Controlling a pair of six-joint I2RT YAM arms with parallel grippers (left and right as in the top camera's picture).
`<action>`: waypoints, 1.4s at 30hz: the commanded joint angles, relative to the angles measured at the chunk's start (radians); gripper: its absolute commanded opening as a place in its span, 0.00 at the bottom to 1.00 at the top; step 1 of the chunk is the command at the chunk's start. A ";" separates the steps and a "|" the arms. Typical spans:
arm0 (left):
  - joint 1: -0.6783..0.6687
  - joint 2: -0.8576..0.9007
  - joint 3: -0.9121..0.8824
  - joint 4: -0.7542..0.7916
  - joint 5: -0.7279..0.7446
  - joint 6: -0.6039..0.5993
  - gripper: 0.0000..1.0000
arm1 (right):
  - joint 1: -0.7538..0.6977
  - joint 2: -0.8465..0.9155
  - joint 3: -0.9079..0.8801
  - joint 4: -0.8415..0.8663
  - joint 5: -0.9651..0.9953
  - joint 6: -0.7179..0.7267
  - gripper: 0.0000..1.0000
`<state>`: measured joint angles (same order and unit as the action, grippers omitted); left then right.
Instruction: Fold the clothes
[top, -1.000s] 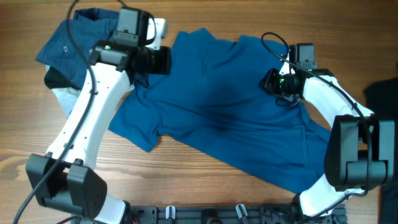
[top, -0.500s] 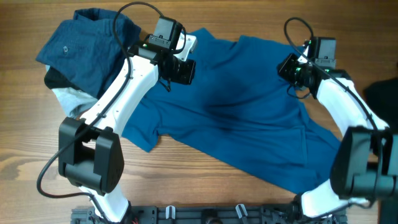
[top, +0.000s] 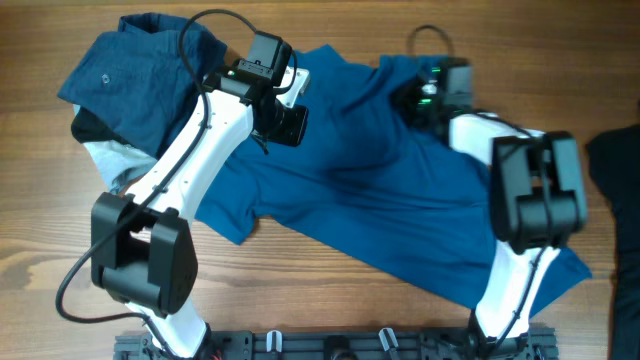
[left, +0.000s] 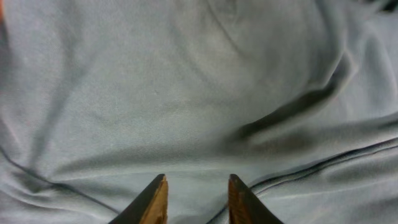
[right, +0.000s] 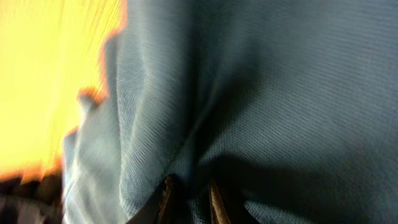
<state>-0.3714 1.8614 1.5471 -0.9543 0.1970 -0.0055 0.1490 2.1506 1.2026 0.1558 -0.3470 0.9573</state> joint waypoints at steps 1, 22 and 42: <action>0.003 -0.057 0.003 0.000 -0.025 0.024 0.38 | 0.124 0.077 -0.010 0.062 -0.030 -0.011 0.20; 0.003 -0.122 0.005 0.029 -0.042 0.020 0.73 | -0.637 -0.597 0.008 -1.268 0.236 -0.517 0.80; 0.003 -0.167 0.005 0.021 -0.042 0.021 0.76 | -0.826 -0.594 -0.458 -0.758 0.329 -0.348 0.76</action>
<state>-0.3714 1.7203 1.5471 -0.9352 0.1608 0.0135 -0.6716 1.5486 0.7502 -0.6186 -0.0563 0.5865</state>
